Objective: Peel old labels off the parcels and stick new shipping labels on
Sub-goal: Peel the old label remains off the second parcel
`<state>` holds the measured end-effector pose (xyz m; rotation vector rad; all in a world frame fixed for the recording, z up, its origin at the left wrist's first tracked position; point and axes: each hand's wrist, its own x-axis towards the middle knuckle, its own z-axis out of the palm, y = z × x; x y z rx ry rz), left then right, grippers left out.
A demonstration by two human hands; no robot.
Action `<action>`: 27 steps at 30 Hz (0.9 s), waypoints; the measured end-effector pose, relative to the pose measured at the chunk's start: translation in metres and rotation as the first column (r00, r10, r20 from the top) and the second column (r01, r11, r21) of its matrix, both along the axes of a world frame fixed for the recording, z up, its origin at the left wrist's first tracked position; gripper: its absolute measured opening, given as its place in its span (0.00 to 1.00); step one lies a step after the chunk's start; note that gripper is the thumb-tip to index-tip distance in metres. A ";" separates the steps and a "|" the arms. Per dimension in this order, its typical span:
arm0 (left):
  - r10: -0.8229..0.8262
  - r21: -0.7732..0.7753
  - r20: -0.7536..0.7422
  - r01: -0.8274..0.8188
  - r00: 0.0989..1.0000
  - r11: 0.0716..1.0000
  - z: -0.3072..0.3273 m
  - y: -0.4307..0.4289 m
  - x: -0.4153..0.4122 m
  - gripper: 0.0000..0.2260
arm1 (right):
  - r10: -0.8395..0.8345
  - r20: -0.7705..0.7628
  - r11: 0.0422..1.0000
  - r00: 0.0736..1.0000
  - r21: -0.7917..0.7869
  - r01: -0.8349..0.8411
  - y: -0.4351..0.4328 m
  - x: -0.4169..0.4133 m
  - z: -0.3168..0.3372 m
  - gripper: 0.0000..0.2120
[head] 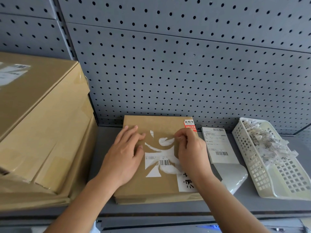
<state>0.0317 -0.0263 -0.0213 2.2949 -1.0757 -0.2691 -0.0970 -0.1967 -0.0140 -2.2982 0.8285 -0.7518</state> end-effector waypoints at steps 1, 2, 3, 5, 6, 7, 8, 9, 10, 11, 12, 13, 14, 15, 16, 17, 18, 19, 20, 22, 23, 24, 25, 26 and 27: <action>0.001 0.001 -0.001 -0.001 1.000 1.000 0.000 0.000 0.000 0.17 | 0.000 -0.018 1.000 1.000 -0.021 0.000 0.001 0.001 -0.001 0.10; 0.001 0.003 -0.003 -0.001 1.000 1.000 0.001 0.000 0.000 0.17 | 0.006 -0.028 0.999 1.000 -0.045 -0.007 0.002 0.001 -0.002 0.10; 0.002 0.006 -0.004 -0.002 1.000 1.000 0.001 0.000 0.000 0.17 | 0.013 -0.028 0.998 1.000 -0.060 -0.015 0.002 0.002 -0.002 0.11; 0.002 0.007 -0.005 -0.002 1.000 1.000 0.001 0.001 -0.001 0.17 | 0.026 -0.014 0.998 1.000 -0.055 -0.026 0.000 0.002 0.000 0.12; 0.000 0.007 -0.005 0.000 1.000 1.000 0.001 0.001 -0.001 0.17 | 0.028 -0.005 0.999 1.000 -0.034 -0.028 -0.001 0.002 0.002 0.12; -0.002 0.007 -0.005 0.002 1.000 1.000 0.001 0.001 -0.001 0.17 | 0.024 0.006 1.000 1.000 0.000 -0.024 -0.002 0.002 0.003 0.13; -0.002 0.008 -0.006 0.002 1.000 1.000 0.002 0.001 -0.001 0.17 | 0.015 0.024 0.999 1.000 0.042 -0.016 -0.003 0.001 0.004 0.13; 0.000 0.008 -0.008 0.000 1.000 1.000 0.002 0.001 -0.001 0.17 | 0.000 0.040 0.997 0.999 0.080 -0.003 -0.004 0.000 0.005 0.13; 0.002 0.006 -0.009 -0.002 1.000 1.000 0.002 0.000 0.000 0.17 | -0.012 0.051 0.994 0.999 0.107 0.007 -0.004 0.000 0.004 0.13; 0.002 0.004 -0.009 -0.002 1.000 1.000 0.002 0.000 -0.001 0.17 | -0.015 0.050 0.993 0.999 0.114 0.009 -0.003 0.000 0.004 0.12; 0.001 0.002 -0.008 -0.001 1.000 1.000 0.002 0.000 -0.001 0.17 | -0.007 0.036 0.995 0.999 0.097 0.004 -0.002 0.000 0.003 0.10; -0.001 0.002 -0.007 0.001 1.000 1.000 0.002 0.000 -0.001 0.17 | 0.003 0.010 0.998 1.000 0.058 -0.003 -0.002 0.001 0.001 0.09; -0.001 0.003 -0.008 0.001 1.000 1.000 0.001 0.001 -0.001 0.17 | 0.010 -0.018 1.000 1.000 0.012 -0.010 -0.001 0.001 0.000 0.07; 0.000 0.002 -0.007 0.000 1.000 1.000 0.001 0.001 0.000 0.17 | 0.014 -0.041 1.000 0.999 -0.026 -0.015 0.000 0.002 0.000 0.07; 0.000 0.001 -0.006 0.000 1.000 1.000 0.001 0.001 0.000 0.17 | 0.016 -0.057 0.998 0.998 -0.052 -0.019 0.001 0.003 -0.001 0.06; -0.001 -0.001 -0.005 0.001 1.000 1.000 0.000 0.001 0.000 0.17 | 0.015 -0.070 0.998 0.997 -0.066 -0.020 0.001 0.003 0.000 0.06; -0.002 -0.003 -0.004 0.002 1.000 1.000 0.000 0.001 0.000 0.17 | 0.011 -0.082 0.997 0.997 -0.070 -0.017 0.001 0.004 0.001 0.06; -0.004 -0.002 -0.006 0.004 1.000 1.000 0.000 0.001 0.000 0.17 | 0.007 -0.093 0.998 0.996 -0.068 -0.013 0.001 0.004 0.002 0.06; -0.003 -0.001 -0.008 0.003 1.000 1.000 0.000 0.001 0.000 0.17 | 0.011 -0.100 0.998 0.995 -0.068 -0.017 0.000 0.005 0.003 0.06; 0.000 -0.002 -0.010 0.000 1.000 1.000 0.000 0.001 0.000 0.17 | 0.031 -0.125 0.996 0.992 -0.081 -0.042 -0.001 0.006 0.007 0.07; 0.002 -0.004 -0.012 -0.003 1.000 1.000 0.000 0.001 0.000 0.17 | 0.041 -0.150 0.994 0.988 -0.098 -0.056 -0.002 0.007 0.009 0.08; 0.003 -0.002 -0.015 -0.003 1.000 1.000 0.001 0.001 0.000 0.17 | 0.053 -0.175 0.990 0.983 -0.120 -0.075 -0.003 0.008 0.010 0.08; 0.001 0.001 -0.016 -0.001 1.000 1.000 0.001 0.001 0.000 0.17 | 0.064 -0.201 0.985 0.977 -0.145 -0.095 -0.004 0.009 0.012 0.08; -0.002 0.000 -0.015 0.002 1.000 1.000 0.001 0.001 0.000 0.18 | 0.069 -0.232 0.980 0.970 -0.167 -0.109 -0.006 0.011 0.013 0.08; -0.004 -0.001 -0.014 0.004 1.000 1.000 0.001 0.001 0.000 0.18 | 0.062 -0.266 0.975 0.962 -0.191 -0.116 -0.006 0.013 0.014 0.09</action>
